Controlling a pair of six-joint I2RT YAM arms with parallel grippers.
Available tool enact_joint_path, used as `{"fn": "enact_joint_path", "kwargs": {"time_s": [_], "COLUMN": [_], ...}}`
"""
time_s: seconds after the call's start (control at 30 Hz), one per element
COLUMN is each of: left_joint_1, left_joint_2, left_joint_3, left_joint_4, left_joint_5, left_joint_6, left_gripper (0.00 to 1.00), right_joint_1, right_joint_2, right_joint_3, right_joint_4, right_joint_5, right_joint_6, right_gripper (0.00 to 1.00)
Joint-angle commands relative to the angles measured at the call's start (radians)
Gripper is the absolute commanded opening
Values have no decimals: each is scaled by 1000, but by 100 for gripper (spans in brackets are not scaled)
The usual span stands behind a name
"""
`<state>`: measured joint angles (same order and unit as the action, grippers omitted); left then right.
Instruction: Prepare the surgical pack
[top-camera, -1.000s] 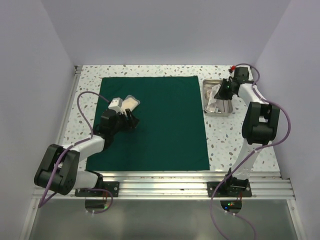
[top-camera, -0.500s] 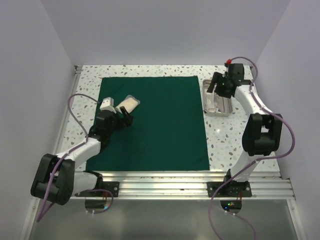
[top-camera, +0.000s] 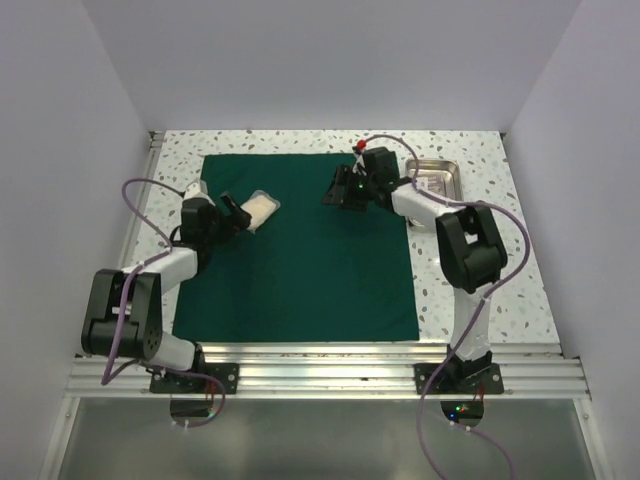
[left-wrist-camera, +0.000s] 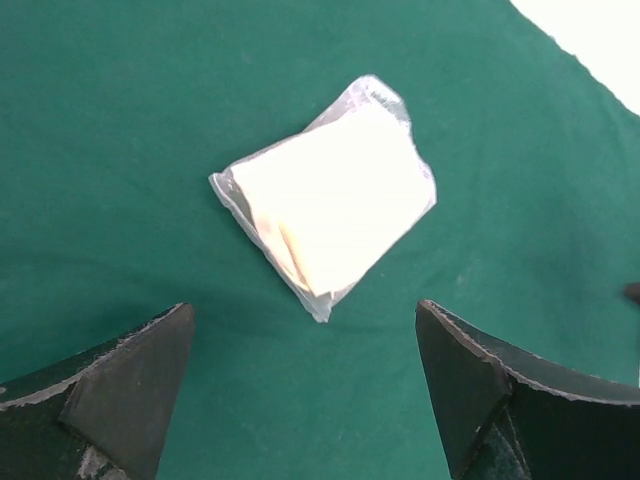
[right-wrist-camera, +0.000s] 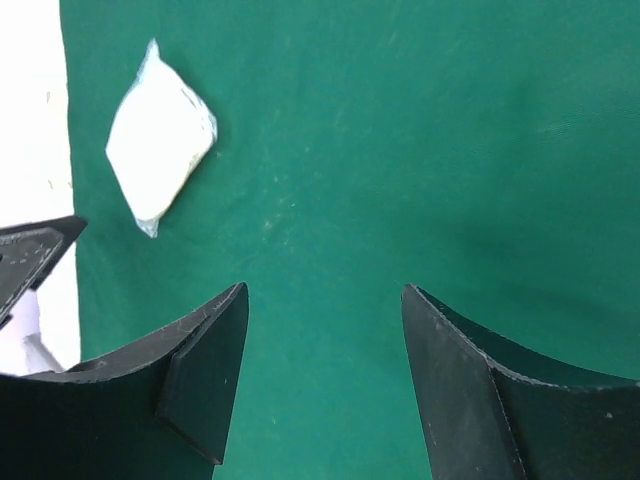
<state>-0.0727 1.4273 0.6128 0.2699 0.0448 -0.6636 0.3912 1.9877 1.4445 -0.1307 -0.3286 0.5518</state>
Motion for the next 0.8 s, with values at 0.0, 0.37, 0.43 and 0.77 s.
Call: {"fn": "enact_joint_path", "kwargs": {"time_s": [0.0, 0.37, 0.43, 0.77], "left_joint_1": [4, 13, 13, 13], "left_joint_2": [85, 318, 347, 417], "left_joint_3": [67, 194, 199, 180], "left_joint_4": [60, 90, 112, 199], "left_joint_5": [29, 73, 118, 240], "left_joint_6": [-28, -8, -4, -39], "left_gripper": [94, 42, 28, 6], "right_joint_1": [40, 126, 130, 167], "right_joint_2": [92, 214, 223, 296], "right_joint_3": [45, 120, 111, 162], "right_joint_4": [163, 276, 316, 335], "right_joint_5": [-87, -112, -125, -96], "right_joint_6": [137, 253, 269, 318], "right_gripper": [66, 65, 65, 68]}}
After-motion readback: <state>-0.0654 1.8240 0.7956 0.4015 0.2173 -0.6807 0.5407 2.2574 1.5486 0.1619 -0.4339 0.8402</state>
